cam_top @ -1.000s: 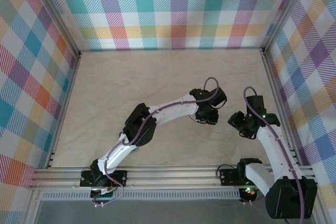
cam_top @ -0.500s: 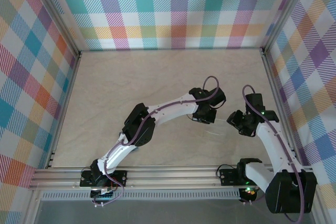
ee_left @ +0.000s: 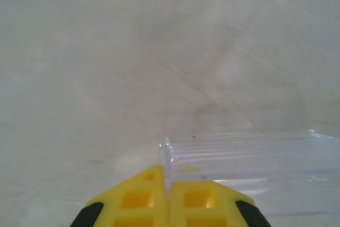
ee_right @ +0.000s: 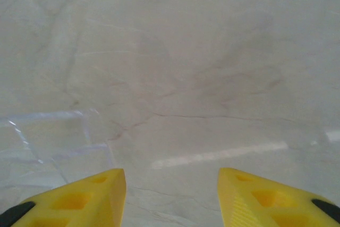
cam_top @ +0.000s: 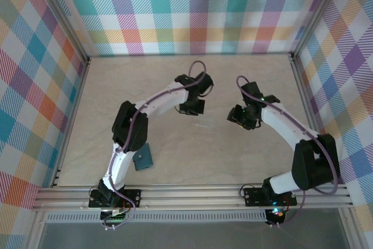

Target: Take the credit cards out of the card holder

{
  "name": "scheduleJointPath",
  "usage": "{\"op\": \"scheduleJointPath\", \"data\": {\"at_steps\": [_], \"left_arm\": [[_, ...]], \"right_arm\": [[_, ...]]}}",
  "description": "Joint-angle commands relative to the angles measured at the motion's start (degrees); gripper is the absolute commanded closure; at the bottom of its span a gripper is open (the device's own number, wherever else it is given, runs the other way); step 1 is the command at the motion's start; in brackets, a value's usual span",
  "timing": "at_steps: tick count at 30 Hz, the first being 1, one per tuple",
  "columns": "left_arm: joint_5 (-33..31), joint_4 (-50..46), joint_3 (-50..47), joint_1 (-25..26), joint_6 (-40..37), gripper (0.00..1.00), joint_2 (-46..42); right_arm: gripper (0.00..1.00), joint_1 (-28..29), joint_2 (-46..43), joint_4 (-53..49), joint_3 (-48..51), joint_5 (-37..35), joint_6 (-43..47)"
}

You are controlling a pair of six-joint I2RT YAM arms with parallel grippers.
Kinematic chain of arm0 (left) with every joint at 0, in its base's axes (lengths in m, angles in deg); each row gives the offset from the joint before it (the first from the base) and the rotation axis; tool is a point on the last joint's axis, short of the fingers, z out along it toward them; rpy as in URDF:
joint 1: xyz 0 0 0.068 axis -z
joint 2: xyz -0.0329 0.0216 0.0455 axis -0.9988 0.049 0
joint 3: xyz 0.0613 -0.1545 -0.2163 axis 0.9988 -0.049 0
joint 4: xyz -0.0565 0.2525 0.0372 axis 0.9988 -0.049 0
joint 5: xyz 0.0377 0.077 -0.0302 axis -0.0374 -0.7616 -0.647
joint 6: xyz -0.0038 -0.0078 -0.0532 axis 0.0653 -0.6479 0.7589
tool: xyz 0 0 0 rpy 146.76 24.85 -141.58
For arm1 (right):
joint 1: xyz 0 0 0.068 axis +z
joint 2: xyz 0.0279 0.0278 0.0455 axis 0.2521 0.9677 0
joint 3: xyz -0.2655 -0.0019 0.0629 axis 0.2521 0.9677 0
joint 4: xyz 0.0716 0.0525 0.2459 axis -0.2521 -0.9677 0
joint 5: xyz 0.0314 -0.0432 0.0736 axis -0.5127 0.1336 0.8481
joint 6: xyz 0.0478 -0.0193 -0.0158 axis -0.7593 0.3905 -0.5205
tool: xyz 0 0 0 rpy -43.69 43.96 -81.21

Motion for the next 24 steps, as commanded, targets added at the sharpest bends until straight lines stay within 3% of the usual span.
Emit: {"op": "scheduleJointPath", "data": {"at_steps": [1, 10, 24], "left_arm": [[-1.36, -1.98, 0.06, -3.22, -3.03, 0.99, -2.57], [0.96, -3.14, 7.82, -9.63, -5.53, 0.99, 4.52], [1.71, -6.56, 17.14, -11.00, -7.36, 0.98, 13.53]], "right_arm": [[0.50, 2.18, 3.24, 1.06, -4.30, -1.43, -2.39], [0.49, 4.54, 9.29, -0.53, -11.53, -3.87, -1.76], [0.49, 5.76, 9.63, -2.10, -11.62, -5.42, -2.00]]}}
